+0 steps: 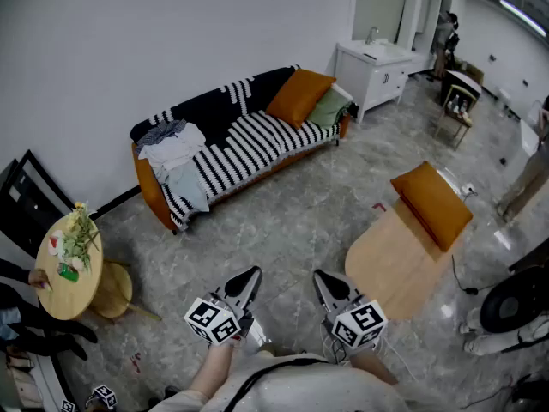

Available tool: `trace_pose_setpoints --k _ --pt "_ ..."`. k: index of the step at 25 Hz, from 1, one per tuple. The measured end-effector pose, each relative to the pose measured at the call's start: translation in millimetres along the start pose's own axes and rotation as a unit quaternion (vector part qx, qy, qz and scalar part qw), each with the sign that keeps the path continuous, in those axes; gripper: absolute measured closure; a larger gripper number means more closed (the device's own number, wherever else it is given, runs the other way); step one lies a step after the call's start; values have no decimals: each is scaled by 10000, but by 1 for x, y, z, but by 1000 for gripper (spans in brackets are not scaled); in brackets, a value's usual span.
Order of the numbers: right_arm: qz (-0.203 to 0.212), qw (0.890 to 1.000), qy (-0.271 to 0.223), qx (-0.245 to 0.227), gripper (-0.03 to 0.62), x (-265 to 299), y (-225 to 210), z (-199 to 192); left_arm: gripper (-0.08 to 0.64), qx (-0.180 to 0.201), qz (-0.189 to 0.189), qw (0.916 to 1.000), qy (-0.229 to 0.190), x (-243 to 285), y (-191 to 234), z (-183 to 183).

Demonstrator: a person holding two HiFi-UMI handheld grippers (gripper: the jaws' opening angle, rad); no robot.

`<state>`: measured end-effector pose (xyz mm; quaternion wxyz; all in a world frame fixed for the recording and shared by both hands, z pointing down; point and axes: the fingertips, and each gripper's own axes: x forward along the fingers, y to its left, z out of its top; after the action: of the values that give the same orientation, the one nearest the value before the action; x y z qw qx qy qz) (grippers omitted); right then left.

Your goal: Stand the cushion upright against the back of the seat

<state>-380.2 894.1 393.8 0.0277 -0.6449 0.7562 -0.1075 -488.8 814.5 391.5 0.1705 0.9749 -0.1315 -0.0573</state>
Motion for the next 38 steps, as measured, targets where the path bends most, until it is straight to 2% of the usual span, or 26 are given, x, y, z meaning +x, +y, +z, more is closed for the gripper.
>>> trace_pose_setpoints --k 10,21,31,38 --pt "60 9997 -191 -163 577 21 -4 17 535 52 -44 10000 -32 10 17 15" --pt "114 9995 -92 -262 577 19 -21 15 535 -16 56 10000 0 28 14 0" --pt "291 9994 -165 -114 576 29 -35 18 535 99 223 9996 113 43 19 -8" --pt "280 9995 -151 -83 575 70 -64 20 535 129 219 9996 100 78 60 -4"
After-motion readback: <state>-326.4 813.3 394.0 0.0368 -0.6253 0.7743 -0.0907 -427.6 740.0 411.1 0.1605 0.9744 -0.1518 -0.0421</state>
